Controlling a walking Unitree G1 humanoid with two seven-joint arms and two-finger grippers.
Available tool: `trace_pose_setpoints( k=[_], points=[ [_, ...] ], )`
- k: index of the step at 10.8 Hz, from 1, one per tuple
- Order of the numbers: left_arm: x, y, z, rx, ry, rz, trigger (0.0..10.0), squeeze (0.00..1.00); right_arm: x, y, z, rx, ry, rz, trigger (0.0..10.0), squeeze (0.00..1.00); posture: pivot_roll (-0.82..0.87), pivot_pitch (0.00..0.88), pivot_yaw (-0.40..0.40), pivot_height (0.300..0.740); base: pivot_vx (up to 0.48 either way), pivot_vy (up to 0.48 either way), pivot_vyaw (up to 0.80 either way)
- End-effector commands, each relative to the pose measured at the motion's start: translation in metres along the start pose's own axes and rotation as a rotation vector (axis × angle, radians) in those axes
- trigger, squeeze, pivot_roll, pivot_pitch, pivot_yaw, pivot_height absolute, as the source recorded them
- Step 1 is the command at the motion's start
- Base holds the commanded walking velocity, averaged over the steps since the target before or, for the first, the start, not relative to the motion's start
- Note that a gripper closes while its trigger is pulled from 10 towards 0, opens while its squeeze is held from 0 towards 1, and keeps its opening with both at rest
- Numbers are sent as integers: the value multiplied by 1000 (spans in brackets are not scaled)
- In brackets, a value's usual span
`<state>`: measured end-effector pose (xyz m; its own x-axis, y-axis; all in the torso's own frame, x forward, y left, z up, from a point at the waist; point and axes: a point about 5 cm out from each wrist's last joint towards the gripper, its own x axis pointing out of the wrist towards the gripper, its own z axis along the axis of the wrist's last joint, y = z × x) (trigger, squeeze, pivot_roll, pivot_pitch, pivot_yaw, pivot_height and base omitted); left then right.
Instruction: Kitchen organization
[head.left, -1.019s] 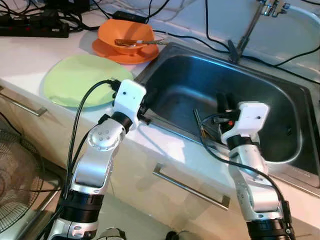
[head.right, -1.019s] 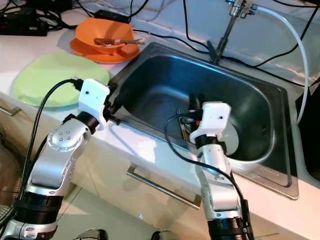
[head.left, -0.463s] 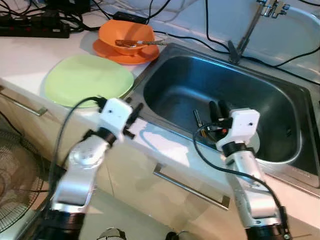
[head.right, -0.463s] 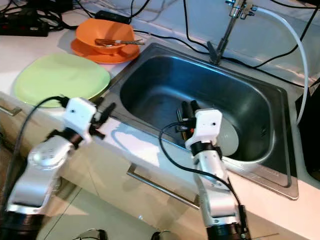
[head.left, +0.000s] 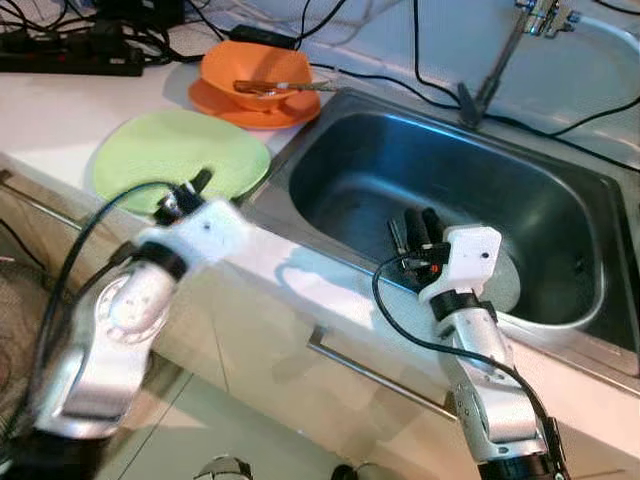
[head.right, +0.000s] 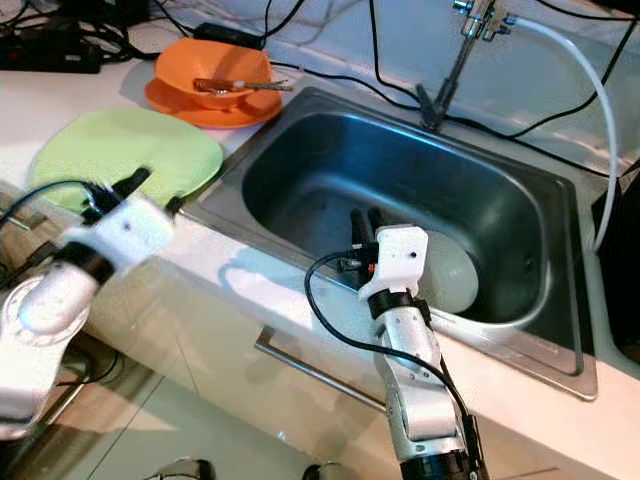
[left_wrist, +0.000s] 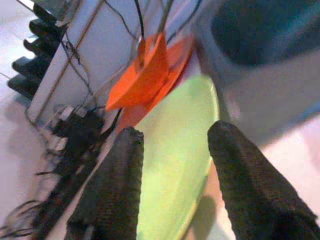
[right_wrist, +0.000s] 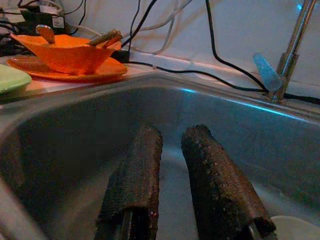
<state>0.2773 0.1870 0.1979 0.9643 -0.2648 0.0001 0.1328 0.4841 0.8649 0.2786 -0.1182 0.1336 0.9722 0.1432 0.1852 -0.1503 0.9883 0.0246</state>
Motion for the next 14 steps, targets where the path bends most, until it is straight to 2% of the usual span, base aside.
trace_pose_setpoints(
  k=[1, 2, 4, 7, 10, 12, 14],
  points=[
    [-4, 0, 5, 62, 7, -20, 10000, 0, -1, -3, -3, 0, 9, -13, 10000, 0, -26, 66, -120, 740, 0, 0, 0],
    [-8, -1, -2, 72, 109, -72, 10000, 0, -1, -2, -5, 3, 16, -11, 10000, 0, -24, 70, -122, 740, 0, 0, 0],
    [-14, -4, -7, 113, 167, -105, 10000, 0, 0, -1, -6, 5, 23, -9, 10000, 0, -20, 73, -125, 740, 0, 0, 0],
    [-11, 13, -10, 197, 215, -65, 10000, 0, 0, -1, -6, 7, 27, -14, 10000, 0, -22, 75, -122, 740, 0, 0, 0],
    [1, 14, -12, 224, 237, -99, 10000, 0, 1, -1, -6, 7, 32, -17, 10000, 0, -28, 81, -121, 740, 0, 0, 0],
    [7, 14, -7, 204, 198, -116, 10000, 0, 1, -2, -6, -1, 33, -23, 10000, 0, -35, 81, -116, 740, 0, 0, 0],
    [8, 8, 7, 193, 111, -158, 10000, 0, 0, -4, -7, -2, 37, -29, 10000, 0, -34, 87, -119, 740, 0, 0, 0]
  ],
)
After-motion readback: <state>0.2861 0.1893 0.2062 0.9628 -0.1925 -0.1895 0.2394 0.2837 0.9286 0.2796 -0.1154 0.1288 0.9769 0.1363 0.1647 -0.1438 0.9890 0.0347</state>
